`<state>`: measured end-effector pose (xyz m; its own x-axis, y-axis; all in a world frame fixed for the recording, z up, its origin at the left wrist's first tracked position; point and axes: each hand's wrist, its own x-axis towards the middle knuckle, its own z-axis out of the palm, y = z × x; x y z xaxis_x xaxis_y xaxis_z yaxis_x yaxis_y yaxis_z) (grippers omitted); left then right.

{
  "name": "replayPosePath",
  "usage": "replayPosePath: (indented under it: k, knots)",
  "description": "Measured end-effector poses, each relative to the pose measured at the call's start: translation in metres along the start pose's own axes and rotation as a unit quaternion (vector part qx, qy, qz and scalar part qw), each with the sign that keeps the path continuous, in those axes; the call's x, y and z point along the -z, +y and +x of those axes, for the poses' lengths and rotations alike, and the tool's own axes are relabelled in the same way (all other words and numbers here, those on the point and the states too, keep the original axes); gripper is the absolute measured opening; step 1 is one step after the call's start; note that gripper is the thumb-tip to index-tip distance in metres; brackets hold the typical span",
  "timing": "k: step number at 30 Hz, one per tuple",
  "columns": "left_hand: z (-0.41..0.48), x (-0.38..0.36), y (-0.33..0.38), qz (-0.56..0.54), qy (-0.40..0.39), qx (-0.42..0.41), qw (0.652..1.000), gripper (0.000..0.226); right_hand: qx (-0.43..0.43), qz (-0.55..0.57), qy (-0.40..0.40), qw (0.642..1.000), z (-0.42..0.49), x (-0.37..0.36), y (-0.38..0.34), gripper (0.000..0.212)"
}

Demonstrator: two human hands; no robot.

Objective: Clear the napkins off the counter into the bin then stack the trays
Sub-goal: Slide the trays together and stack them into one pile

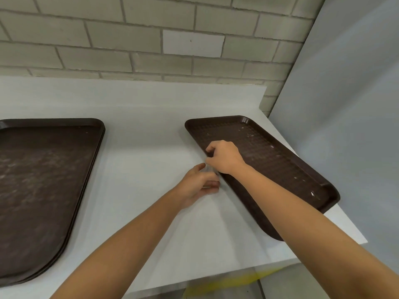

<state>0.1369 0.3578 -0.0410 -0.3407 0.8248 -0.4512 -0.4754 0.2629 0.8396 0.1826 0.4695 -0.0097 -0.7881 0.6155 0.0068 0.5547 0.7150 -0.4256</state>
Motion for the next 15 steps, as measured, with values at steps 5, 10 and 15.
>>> replayPosePath:
  k: [5, 10, 15]
  knots:
    - [-0.006, -0.016, -0.007, -0.034, -0.050, -0.030, 0.998, 0.060, 0.005, 0.005, 0.008, 1.000, 0.002, 0.001, -0.009, 0.034]
    - [-0.009, -0.025, -0.004, -0.073, -0.062, -0.046, 0.994, 0.047, 0.010, 0.005, 0.001, 1.000, 0.002, 0.005, -0.010, 0.035]
    - [-0.005, -0.027, -0.006, -0.026, -0.024, -0.035, 0.999, 0.049, 0.013, 0.074, -0.039, 0.996, 0.002, 0.013, -0.003, 0.029]
